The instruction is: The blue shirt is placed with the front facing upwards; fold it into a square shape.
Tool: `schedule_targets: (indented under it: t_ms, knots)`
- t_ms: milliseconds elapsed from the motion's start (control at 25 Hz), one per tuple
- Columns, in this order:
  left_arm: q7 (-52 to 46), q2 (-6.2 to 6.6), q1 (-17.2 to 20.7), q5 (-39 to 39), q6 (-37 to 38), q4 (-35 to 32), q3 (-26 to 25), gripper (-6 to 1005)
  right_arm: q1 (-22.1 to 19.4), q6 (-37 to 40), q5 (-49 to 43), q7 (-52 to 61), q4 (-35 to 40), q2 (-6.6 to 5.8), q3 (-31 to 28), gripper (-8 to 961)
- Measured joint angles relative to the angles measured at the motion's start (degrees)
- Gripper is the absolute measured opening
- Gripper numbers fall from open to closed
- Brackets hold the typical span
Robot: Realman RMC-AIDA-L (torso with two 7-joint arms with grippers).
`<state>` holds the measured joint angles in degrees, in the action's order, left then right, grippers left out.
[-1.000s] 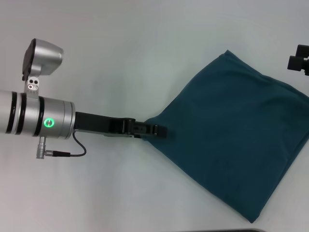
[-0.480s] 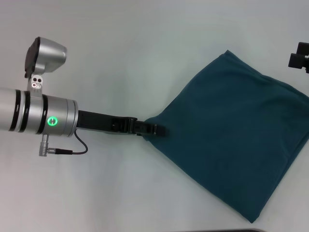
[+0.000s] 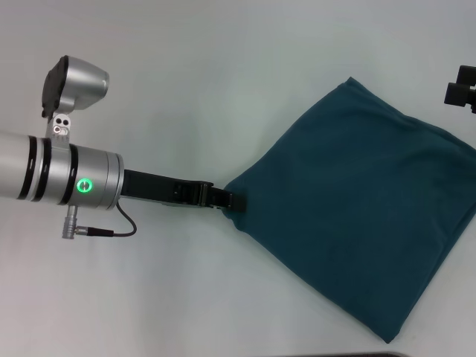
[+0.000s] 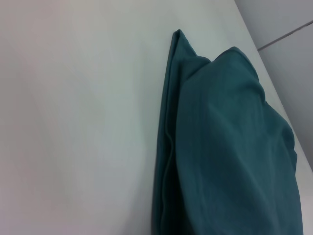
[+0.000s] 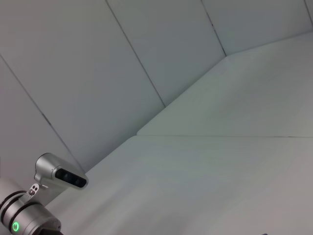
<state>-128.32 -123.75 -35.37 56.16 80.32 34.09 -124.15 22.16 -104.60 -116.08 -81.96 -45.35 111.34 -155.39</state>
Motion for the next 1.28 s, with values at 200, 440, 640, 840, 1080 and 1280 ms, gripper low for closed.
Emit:
schedule_targets:
  t_ms: [200,440,640,840,1080,1280]
  knots:
    - [0.0,0.00,-0.3,0.0,-0.1,-0.3,0.0,238,0.0,0.0,0.0,0.0,0.0,0.00,0.0,915]
    - [0.0,0.15,-0.5,0.0,-0.1,-0.3,0.1,43,0.0,0.0,0.0,-0.1,0.3,0.01,-0.1,915]
    - [0.0,0.87,-1.0,0.0,0.0,-0.1,0.0,35,-0.1,0.0,0.0,-0.1,0.5,0.37,-1.2,915]
    - [0.0,2.63,-1.6,0.0,0.5,0.0,-0.4,33,0.0,0.1,0.0,-0.1,0.6,0.72,-1.4,915]
    - [-0.2,5.62,-3.1,0.4,0.5,0.1,-0.8,32,0.3,0.4,0.5,-0.1,0.9,1.34,-1.4,915]
    - [-0.4,7.41,-4.8,0.2,0.5,0.1,-0.9,33,0.6,0.5,1.4,-0.1,1.7,1.68,-1.4,915]
